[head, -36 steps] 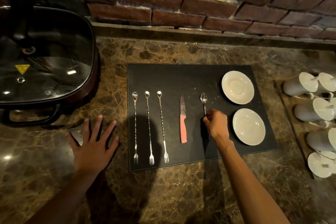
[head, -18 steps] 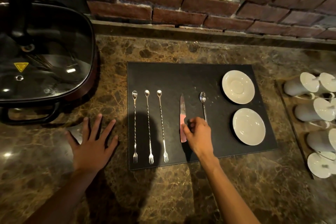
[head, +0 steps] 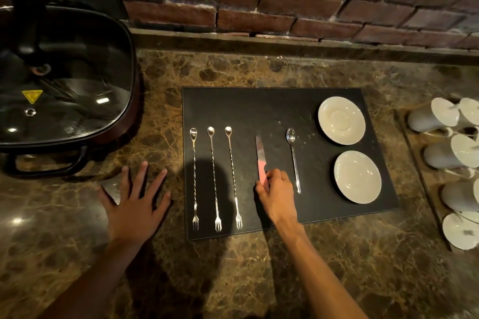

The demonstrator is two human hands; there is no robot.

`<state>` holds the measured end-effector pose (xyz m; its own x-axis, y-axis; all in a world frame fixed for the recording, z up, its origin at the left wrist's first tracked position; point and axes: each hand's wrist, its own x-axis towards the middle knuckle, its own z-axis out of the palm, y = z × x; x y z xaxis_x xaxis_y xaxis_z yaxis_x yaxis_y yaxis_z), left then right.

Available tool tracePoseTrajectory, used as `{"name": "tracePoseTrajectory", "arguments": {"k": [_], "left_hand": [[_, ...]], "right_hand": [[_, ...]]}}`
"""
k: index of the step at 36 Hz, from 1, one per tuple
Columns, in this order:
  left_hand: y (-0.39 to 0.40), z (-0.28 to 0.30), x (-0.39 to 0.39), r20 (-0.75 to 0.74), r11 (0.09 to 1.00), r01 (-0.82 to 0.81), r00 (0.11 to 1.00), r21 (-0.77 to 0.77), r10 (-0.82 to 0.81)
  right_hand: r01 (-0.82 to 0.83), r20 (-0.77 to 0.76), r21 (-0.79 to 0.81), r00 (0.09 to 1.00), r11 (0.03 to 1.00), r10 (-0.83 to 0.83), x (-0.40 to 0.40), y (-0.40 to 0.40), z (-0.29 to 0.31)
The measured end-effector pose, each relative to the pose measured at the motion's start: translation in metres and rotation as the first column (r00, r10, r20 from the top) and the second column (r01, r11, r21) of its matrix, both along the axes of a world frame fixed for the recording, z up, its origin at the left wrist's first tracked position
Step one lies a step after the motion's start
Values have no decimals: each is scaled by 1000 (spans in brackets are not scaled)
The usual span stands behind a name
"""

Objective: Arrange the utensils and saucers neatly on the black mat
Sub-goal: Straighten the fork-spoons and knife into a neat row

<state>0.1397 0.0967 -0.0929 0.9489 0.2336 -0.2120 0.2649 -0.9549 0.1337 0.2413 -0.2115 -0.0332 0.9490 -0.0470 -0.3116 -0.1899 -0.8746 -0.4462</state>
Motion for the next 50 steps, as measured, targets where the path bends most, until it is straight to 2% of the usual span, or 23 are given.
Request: {"name": "tracePoseTrajectory", "arguments": {"k": [10, 17, 24, 30, 35, 38, 41, 44, 47, 50], "left_hand": [[2, -7, -1, 32, 1000, 7, 999, 18, -8], [1, -3, -1, 19, 1000, -10, 1000, -23, 10], [1, -6, -2, 16, 999, -20, 1000, -33, 20], [3, -9, -2, 8, 999, 9, 1000, -32, -9], [1, 0, 2, -64, 996, -61, 996, -60, 57], [4, 10, 9, -181, 991, -92, 981, -102, 73], [8, 28, 19, -305, 977, -110, 951, -185, 49], [4, 55, 27, -359, 945, -174, 931, -276, 66], [-9, 83, 24, -272, 921, -212, 954, -327, 123], [-30, 107, 11, -98, 942, -177, 983, -284, 155]], "right_hand": [[15, 8, -5, 1000, 1000, -15, 0, 2, 3], [-32, 171, -27, 985, 999, 36, -13, 17, 8], [21, 132, 68, 991, 997, -30, -18, 24, 8], [30, 105, 77, 994, 997, -38, -21, 14, 13], [-46, 140, 62, 990, 997, 37, -27, 4, 26], [-85, 158, 54, 985, 995, 75, -31, 0, 36], [-88, 168, 65, 983, 994, 76, -35, -3, 50], [-96, 186, 107, 980, 990, 75, -41, -6, 66], [-117, 236, 137, 968, 984, 82, -47, -12, 84], [-137, 257, 146, 962, 980, 96, -52, -20, 98]]}}
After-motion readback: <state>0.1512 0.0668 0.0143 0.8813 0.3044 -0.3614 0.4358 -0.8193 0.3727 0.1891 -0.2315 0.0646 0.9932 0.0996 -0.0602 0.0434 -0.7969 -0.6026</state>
